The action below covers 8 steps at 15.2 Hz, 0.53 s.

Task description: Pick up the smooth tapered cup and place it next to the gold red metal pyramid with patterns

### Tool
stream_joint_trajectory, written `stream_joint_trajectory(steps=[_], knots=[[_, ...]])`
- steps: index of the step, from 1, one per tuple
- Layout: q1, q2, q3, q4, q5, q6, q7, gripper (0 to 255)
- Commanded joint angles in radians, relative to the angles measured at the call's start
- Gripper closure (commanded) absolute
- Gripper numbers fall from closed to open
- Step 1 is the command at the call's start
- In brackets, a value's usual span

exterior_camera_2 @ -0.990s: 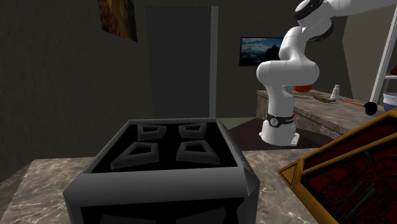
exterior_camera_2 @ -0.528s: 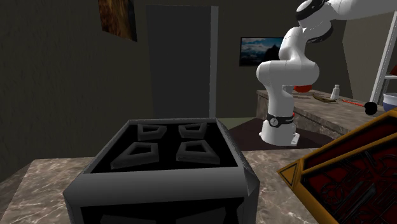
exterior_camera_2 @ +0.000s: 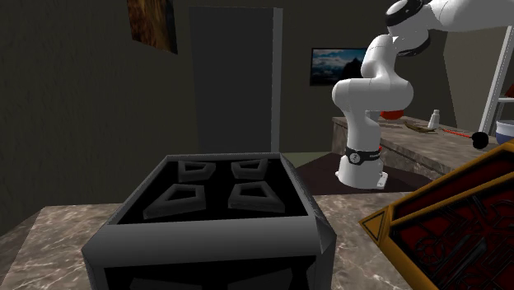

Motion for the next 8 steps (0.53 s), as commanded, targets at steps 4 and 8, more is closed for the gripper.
stream_joint_trajectory(steps=[4, 8], knots=[[-0.012, 0.012, 0.056, -0.038, 0.036, 0.063, -0.014, 255], [-0.025, 0.024, 0.105, -0.064, 0.067, 0.113, -0.026, 255]])
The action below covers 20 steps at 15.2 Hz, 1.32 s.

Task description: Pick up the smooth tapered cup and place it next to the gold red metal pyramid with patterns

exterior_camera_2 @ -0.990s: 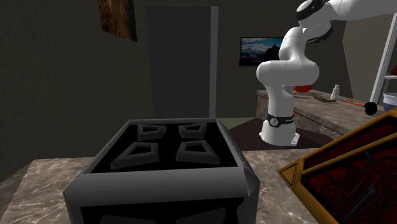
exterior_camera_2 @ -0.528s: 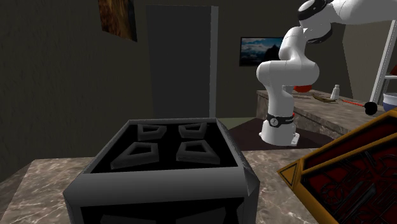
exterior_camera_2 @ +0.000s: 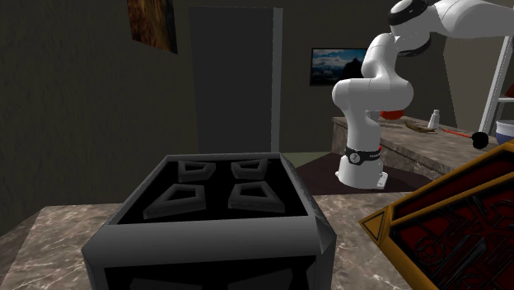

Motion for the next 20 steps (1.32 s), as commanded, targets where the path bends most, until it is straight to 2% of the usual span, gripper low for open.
stream_joint_trajectory(steps=[1, 8, 9, 14, 18, 20], knots=[[-0.008, 0.007, 0.025, -0.010, 0.015, 0.024, -0.004, 255], [-0.008, 0.006, 0.025, -0.010, 0.015, 0.024, -0.004, 255], [-0.008, 0.006, 0.025, -0.010, 0.015, 0.024, -0.004, 0], [-0.008, 0.006, 0.025, -0.010, 0.015, 0.024, -0.004, 0], [0.047, -0.035, -0.105, 0.033, -0.053, -0.098, 0.022, 0], [0.047, -0.035, -0.105, 0.033, -0.053, -0.099, 0.021, 0]])
